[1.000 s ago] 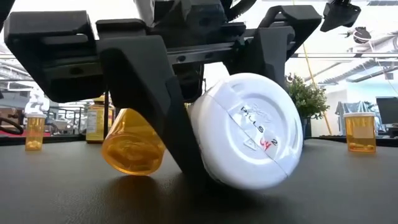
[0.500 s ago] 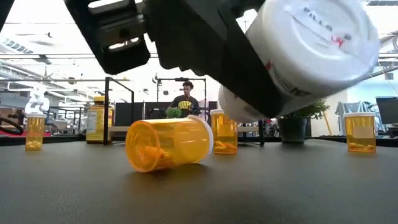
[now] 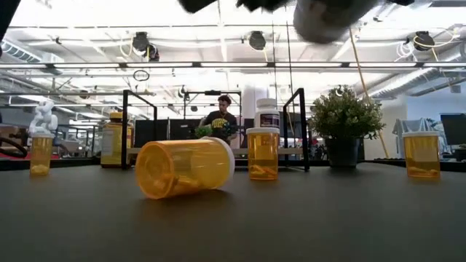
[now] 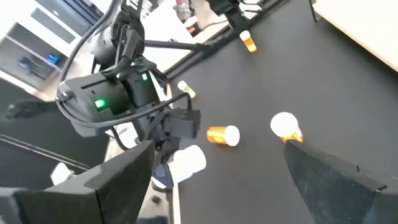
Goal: Pick and place medicine bottles onto shelf by color
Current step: Put the white pill bottle on the shelf aligned with the other white pill bottles
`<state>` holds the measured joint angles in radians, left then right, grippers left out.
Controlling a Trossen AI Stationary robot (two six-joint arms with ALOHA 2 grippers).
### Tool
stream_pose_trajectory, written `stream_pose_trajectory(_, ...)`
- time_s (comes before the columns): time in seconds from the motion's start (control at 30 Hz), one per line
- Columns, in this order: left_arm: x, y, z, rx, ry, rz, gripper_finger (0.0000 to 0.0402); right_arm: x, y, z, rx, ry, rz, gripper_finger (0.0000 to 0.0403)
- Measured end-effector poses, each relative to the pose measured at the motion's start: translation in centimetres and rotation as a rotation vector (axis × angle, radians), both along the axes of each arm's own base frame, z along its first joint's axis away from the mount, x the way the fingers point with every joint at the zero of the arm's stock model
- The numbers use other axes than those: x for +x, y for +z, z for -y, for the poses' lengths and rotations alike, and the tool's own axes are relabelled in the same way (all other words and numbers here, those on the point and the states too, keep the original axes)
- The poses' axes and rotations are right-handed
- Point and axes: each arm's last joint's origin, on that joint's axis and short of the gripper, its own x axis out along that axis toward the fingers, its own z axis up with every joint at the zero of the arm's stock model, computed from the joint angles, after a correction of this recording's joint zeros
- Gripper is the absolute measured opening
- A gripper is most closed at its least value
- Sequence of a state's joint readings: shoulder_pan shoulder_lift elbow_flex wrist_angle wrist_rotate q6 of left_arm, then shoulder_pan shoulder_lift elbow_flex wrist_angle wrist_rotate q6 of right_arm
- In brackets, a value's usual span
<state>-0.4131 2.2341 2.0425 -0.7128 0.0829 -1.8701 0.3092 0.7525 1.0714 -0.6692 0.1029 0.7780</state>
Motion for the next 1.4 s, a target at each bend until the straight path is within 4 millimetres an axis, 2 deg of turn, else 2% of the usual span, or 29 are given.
stream_pose_trajectory(0.13, -0.1, 1.9, -1.2, 0.155, -0.074, 0.016, 0.0211, 0.2, 0.4, -0.1, 0.042, -0.009, 0.038, 0.0352)
stream_pose_trajectory(0.33, -1.0, 4.8, -3.5, 0.549, -0.218, 0.015, 0.0211, 0.9, 0.9, -0.3, 0.115, -0.008, 0.088, 0.0352)
stream_pose_trajectory(0.5, -1.6, 6.9, -4.7, 0.975, -0.365, 0.025, 0.0211, 3.1, 0.5, -0.2, 0.137, -0.027, 0.071, 0.0352)
stream_pose_trajectory(0.63, -1.6, 7.7, -5.4, 1.33, -0.496, -0.019, 0.0211, 5.6, -0.1, 0.4, 0.161, -0.018, 0.052, 0.0352)
stream_pose_trajectory(0.77, -1.4, 8.3, -6.9, 1.549, -0.575, -0.114, 0.0211, 7.8, 0.1, 1.5, 0.077, -0.026, 0.103, 0.0352)
stream_pose_trajectory(0.93, -0.8, 8.3, -9.5, 1.603, -0.596, -0.195, 0.0211, 8.9, 1.1, 2.5, -0.177, -0.114, 0.11, 0.0352)
stream_pose_trajectory(1.17, -0.2, 8.4, -12.7, 1.614, -0.625, -0.265, 0.0212, 9.1, 0.6, 2.7, -0.342, -0.146, 0.07, 0.0352)
stream_pose_trajectory(1.4, 0.1, 10.4, -14.7, 1.541, -0.681, -0.113, 0.0211, 8.8, 0.6, 3.0, -0.414, -0.196, 0.044, 0.0352)
